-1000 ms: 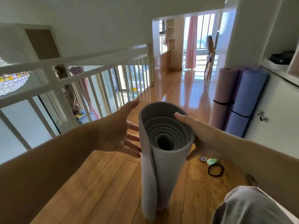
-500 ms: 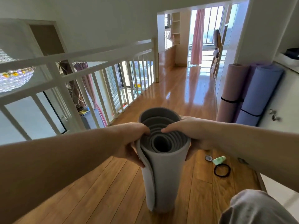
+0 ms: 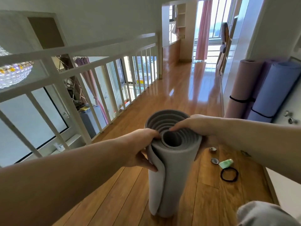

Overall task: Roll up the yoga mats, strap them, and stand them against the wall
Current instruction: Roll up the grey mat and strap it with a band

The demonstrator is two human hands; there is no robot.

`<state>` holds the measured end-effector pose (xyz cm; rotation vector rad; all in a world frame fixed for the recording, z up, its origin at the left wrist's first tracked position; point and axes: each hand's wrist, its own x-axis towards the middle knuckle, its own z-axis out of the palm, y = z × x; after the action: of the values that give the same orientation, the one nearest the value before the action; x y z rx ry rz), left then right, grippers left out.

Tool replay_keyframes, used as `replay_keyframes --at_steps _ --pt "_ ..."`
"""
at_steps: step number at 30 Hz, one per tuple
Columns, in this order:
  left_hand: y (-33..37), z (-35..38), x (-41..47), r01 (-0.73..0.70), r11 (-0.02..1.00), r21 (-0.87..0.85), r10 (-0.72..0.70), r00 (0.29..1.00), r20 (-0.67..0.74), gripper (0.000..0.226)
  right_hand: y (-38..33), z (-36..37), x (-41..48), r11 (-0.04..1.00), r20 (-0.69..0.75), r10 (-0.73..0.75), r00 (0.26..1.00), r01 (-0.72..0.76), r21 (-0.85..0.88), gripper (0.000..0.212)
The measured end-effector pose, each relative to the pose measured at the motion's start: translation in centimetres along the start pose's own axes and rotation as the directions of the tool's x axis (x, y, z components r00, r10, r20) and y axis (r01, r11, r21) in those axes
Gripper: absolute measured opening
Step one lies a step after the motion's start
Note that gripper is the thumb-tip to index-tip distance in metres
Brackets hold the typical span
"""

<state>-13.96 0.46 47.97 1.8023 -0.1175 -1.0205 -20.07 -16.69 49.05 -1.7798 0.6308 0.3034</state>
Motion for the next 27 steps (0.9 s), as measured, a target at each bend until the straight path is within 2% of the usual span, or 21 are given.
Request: replay_keyframes --at_steps 7,10,13,15,17,19,20,21,22,23,24,25,27 --pt "-1.1 -0.2 2.9 0.060 0.991 -0.117 -0.051 0.996 0.074 0.035 1.1 -0.8 2.3 0.996 0.075 0.053 0.996 -0.058 0.073 0.050" --pt "-1.4 -0.8 4.3 0.090 0.981 -0.173 -0.070 0.990 0.119 0.053 1.4 -1.1 3.4 0.989 0.153 0.061 0.986 -0.080 0.121 0.041" --pt "-1.5 -1.3 5.1 0.106 0.968 -0.226 -0.069 0.983 0.168 0.071 1.9 -1.3 4.6 0.955 0.214 -0.005 0.977 -0.059 0.290 0.035" --pt "-1.6 -1.1 5.3 0.106 0.957 -0.270 -0.055 0.980 0.190 0.074 2.2 -1.3 5.1 0.917 0.250 -0.042 0.967 -0.062 0.394 0.034" --pt "-1.7 -0.9 5.1 0.104 0.946 -0.308 -0.049 0.982 0.183 0.075 2.3 -1.1 5.2 0.905 0.257 -0.046 0.965 -0.068 0.419 0.039" --pt "-1.6 -0.8 4.6 0.100 0.940 -0.326 -0.053 0.988 0.148 0.074 1.8 -0.8 5.2 0.915 0.164 -0.060 0.985 -0.011 0.403 0.045" --pt "-1.5 -0.7 4.3 0.093 0.939 -0.330 -0.055 0.991 0.122 0.068 1.6 -0.6 5.3 0.932 0.024 -0.121 0.992 0.105 0.348 0.044" --pt "-1.4 -0.6 4.0 0.081 0.941 -0.328 -0.051 0.994 0.098 0.059 1.4 -0.4 5.3 0.944 -0.141 -0.248 0.959 0.272 0.188 0.042" --pt "-1.2 -0.6 3.7 0.066 0.945 -0.320 -0.042 0.996 0.080 0.048 1.1 -0.3 5.1 0.906 -0.248 -0.421 0.873 0.417 -0.069 0.039" --pt "-1.0 -0.5 3.6 0.052 0.950 -0.309 -0.035 0.998 0.060 0.039 0.7 -0.1 4.9 0.808 -0.231 -0.576 0.784 0.505 -0.303 0.038" --pt "-0.9 -0.5 3.6 0.047 0.954 -0.295 -0.034 0.998 0.049 0.034 0.0 0.1 4.5 0.714 -0.143 -0.650 0.746 0.535 -0.452 0.039" --pt "-0.8 -0.6 3.6 0.050 0.959 -0.278 -0.038 0.998 0.047 0.035 -0.5 0.1 4.4 0.666 -0.053 -0.637 0.769 0.515 -0.539 0.040" --pt "-0.9 -0.5 4.0 0.057 0.969 -0.240 -0.038 0.996 0.087 0.044 -1.6 -0.2 4.4 0.648 0.040 -0.508 0.861 0.412 -0.640 0.043"
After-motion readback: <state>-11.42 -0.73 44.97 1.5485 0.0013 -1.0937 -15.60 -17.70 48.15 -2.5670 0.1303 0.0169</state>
